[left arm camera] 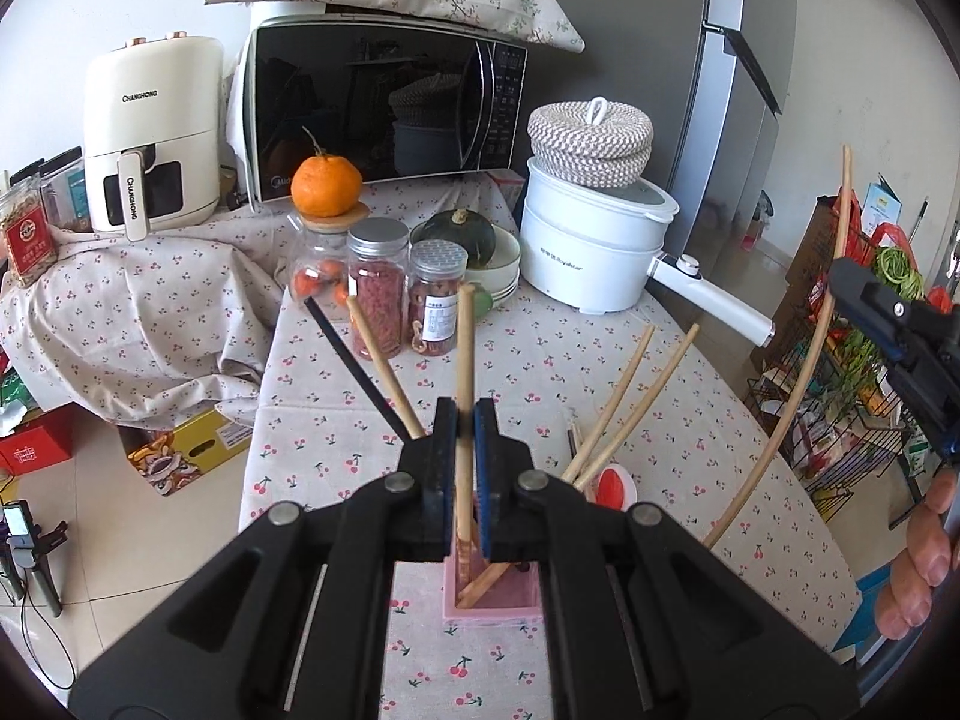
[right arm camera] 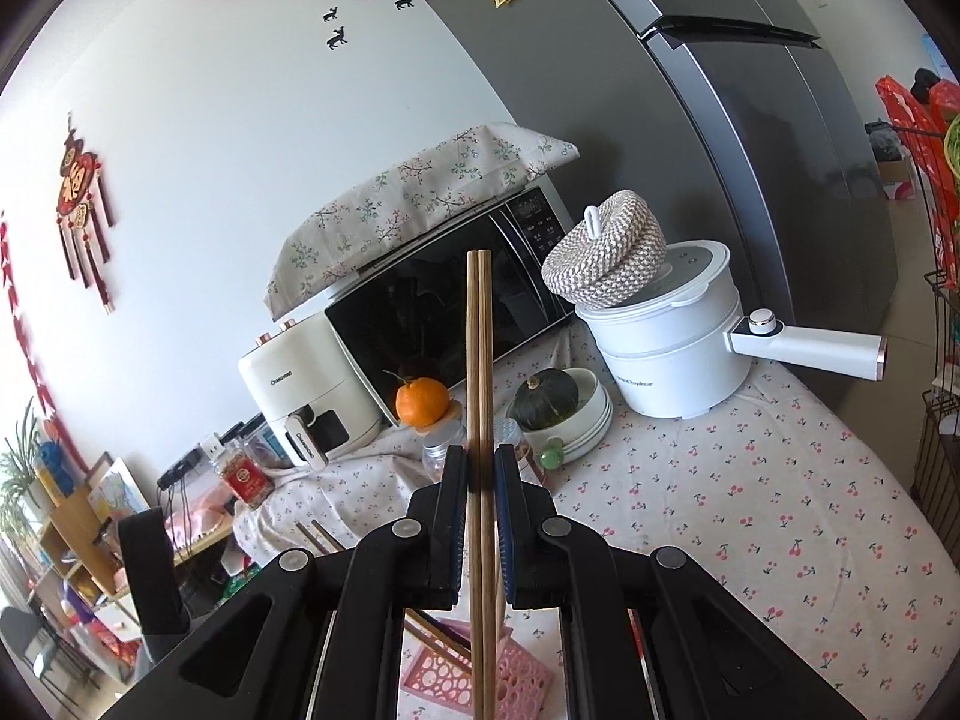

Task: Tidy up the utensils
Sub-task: 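Open the left gripper to release the chopstick into the pink basket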

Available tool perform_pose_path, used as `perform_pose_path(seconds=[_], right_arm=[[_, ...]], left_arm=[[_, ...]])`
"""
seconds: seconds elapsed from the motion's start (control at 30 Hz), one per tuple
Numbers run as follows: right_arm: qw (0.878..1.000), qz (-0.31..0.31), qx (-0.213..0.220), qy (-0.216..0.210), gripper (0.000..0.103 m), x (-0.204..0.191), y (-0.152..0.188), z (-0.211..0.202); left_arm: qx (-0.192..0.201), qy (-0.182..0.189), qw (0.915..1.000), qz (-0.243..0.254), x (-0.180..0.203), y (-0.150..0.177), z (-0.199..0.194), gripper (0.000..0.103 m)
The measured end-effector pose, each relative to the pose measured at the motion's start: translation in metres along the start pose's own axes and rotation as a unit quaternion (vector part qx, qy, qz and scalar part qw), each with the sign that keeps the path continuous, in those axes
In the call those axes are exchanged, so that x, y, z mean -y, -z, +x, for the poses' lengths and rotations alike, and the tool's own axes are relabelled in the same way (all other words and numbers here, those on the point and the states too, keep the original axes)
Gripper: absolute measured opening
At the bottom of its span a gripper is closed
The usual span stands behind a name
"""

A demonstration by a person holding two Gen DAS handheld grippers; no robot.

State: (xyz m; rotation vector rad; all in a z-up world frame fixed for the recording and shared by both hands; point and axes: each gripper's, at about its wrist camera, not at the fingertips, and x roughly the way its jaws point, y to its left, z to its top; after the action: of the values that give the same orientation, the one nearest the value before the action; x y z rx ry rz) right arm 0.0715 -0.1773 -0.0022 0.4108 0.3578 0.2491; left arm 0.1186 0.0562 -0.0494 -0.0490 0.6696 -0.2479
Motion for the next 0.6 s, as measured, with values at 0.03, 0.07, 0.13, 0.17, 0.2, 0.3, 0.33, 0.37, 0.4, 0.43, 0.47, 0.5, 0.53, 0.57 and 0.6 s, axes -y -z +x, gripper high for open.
perform_pose_path(seconds=[0.03, 0.07, 0.13, 0.17, 0.2, 0.3, 0.33, 0.37, 0.4, 0.43, 0.47, 0.5, 0.53, 0.57, 0.6], right_arm=[[1.0, 0.0, 0.001, -0.001, 0.009, -0.001, 0.0, 0.001], [1.0, 0.0, 0.001, -0.001, 0.009, -0.002, 0.001, 0.002], [1.0, -0.002, -0.001, -0.002, 0.009, -0.005, 0.003, 0.005], [1.0, -0.004, -0.001, -0.001, 0.009, -0.007, 0.004, 0.007], [1.0, -0.006, -0.001, -0.001, 0.009, -0.009, 0.005, 0.008], [1.0, -0.015, 0.001, 0.001, 0.009, -0.016, 0.007, 0.012], [1.0, -0.019, 0.002, 0.001, 0.009, -0.018, 0.008, 0.013], [1.0, -0.022, 0.003, 0.001, 0.009, -0.021, 0.008, 0.014], [1.0, -0.026, 0.005, 0.002, 0.009, -0.023, 0.009, 0.014], [1.0, -0.03, 0.006, 0.004, 0.009, -0.025, 0.009, 0.015], [0.999, -0.033, 0.007, 0.005, 0.009, -0.027, 0.01, 0.016], [0.999, -0.036, 0.008, 0.006, 0.009, -0.028, 0.01, 0.017], [0.999, -0.038, 0.008, 0.009, 0.009, -0.03, 0.011, 0.018], [0.999, -0.039, 0.007, 0.01, 0.009, -0.031, 0.012, 0.019], [0.999, -0.04, 0.006, 0.01, 0.009, -0.033, 0.013, 0.021]], left_arm=[[-0.006, -0.001, 1.0, 0.002, 0.001, 0.001, 0.002, 0.007], [-0.009, -0.002, 0.9999, 0.006, 0.002, 0.001, 0.003, 0.007], [-0.015, -0.008, 0.9997, 0.015, 0.005, 0.001, 0.004, 0.007], [-0.017, -0.01, 0.9996, 0.019, 0.007, 0.001, 0.004, 0.007], [-0.02, -0.013, 0.9994, 0.023, 0.009, 0.001, 0.004, 0.008], [-0.027, -0.02, 0.999, 0.03, 0.012, 0.002, 0.0, 0.019], [-0.029, -0.023, 0.9988, 0.032, 0.012, 0.002, -0.003, 0.027], [-0.03, -0.026, 0.9986, 0.033, 0.012, 0.003, -0.005, 0.035], [-0.033, -0.028, 0.9985, 0.034, 0.012, 0.003, -0.008, 0.04], [-0.036, -0.031, 0.9983, 0.033, 0.011, 0.004, -0.01, 0.042], [-0.04, -0.032, 0.9982, 0.032, 0.009, 0.004, -0.012, 0.043], [-0.043, -0.033, 0.9981, 0.03, 0.008, 0.004, -0.014, 0.045], [-0.046, -0.036, 0.9979, 0.027, 0.005, 0.005, -0.016, 0.048], [-0.05, -0.04, 0.9977, 0.025, 0.003, 0.005, -0.017, 0.053], [-0.053, -0.044, 0.9973, 0.022, 0.001, 0.005, -0.018, 0.059]])
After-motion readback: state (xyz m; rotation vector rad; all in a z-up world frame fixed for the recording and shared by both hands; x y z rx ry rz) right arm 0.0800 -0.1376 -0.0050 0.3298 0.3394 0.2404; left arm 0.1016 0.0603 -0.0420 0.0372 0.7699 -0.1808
